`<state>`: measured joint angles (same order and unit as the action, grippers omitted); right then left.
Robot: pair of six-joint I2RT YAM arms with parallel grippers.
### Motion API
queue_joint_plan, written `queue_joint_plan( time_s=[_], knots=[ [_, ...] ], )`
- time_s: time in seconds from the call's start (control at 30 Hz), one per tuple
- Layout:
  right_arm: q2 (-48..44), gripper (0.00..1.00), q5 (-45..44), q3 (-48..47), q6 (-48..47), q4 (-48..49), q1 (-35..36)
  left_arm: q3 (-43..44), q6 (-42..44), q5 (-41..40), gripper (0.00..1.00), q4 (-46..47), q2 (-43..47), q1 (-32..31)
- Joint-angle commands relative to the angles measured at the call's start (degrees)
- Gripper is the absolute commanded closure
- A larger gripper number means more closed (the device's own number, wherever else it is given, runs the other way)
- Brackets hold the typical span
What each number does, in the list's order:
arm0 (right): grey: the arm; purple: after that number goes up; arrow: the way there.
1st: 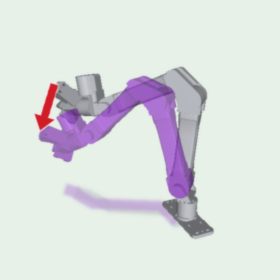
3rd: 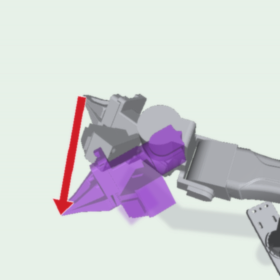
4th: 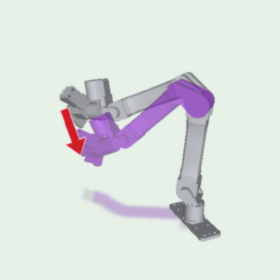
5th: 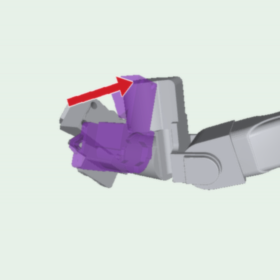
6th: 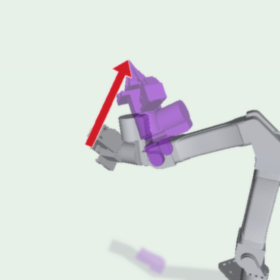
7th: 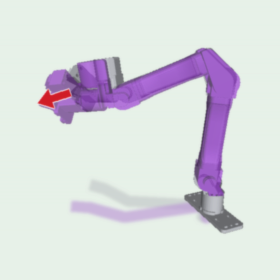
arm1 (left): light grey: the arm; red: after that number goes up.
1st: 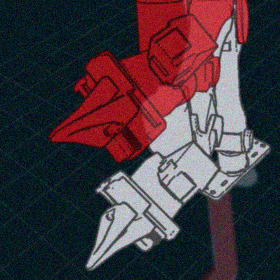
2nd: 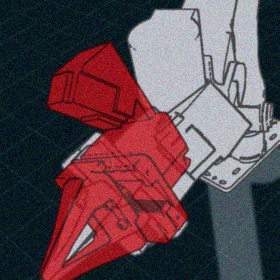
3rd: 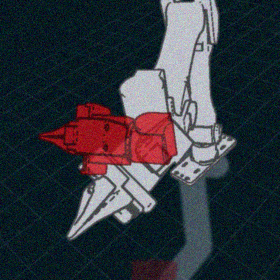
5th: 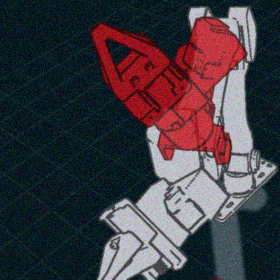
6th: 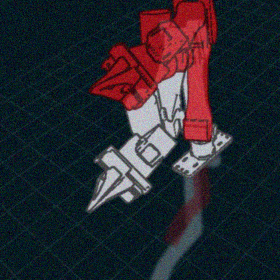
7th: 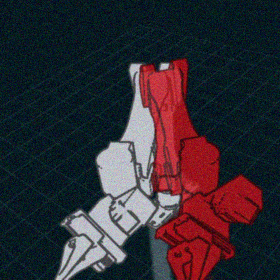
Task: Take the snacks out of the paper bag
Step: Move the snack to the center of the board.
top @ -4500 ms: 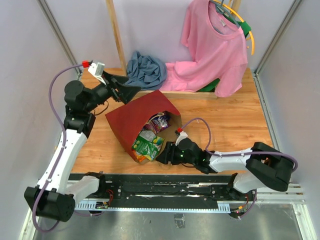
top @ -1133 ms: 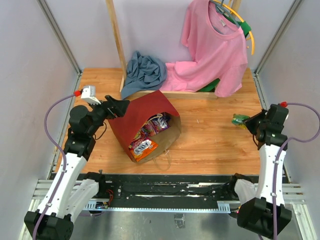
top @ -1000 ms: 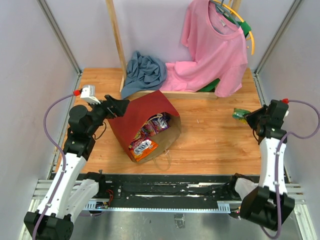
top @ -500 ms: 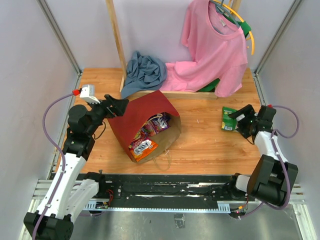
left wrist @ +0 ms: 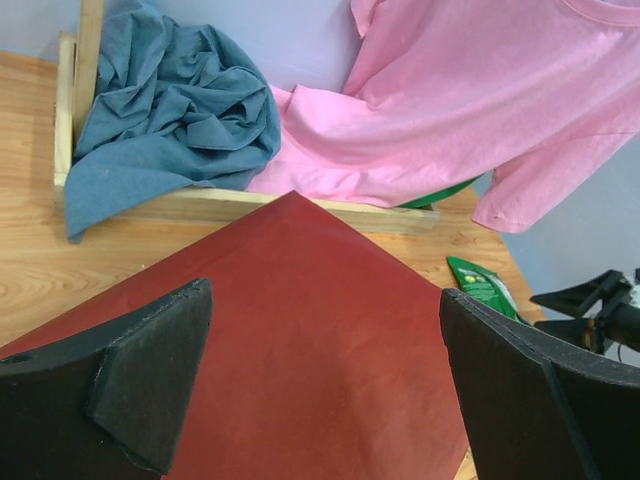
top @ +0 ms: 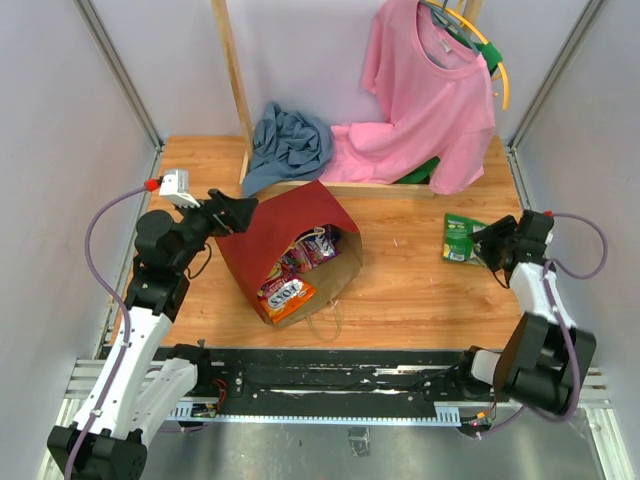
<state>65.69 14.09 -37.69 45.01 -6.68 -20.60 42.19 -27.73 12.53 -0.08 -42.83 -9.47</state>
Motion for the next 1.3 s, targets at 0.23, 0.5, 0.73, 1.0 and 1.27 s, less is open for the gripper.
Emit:
queue_joint_plan(
  time_s=[0.23,0.5,0.73,1.0,1.27],
  knots=[
    [15.26,0.54,-3.04,-4.81,2.03,3.15,-0.59,0.39,4.42,-4.05,0.00,-3.21,2.71,-0.06],
    [25.50,0.60,-3.34,-8.54,3.33,5.25,0.25,-0.52,4.68,-3.13,0.00,-1.75,1.30,-0.09],
    [32.95,0.59,-6.47,-13.18,8.41,3.38,0.91,-0.45,5.71,-3.86,0.00,-2.44,1.36,-0.11],
    [40.59,0.60,-8.02,-23.28,10.42,-0.60,1.86,-0.02,4.94,-3.42,0.00,-2.39,0.45,-0.09],
    [54.05,0.59,-9.00,-45.12,7.91,-8.83,6.76,2.10,3.41,-1.40,0.00,-2.51,-1.00,-0.11]
  ],
)
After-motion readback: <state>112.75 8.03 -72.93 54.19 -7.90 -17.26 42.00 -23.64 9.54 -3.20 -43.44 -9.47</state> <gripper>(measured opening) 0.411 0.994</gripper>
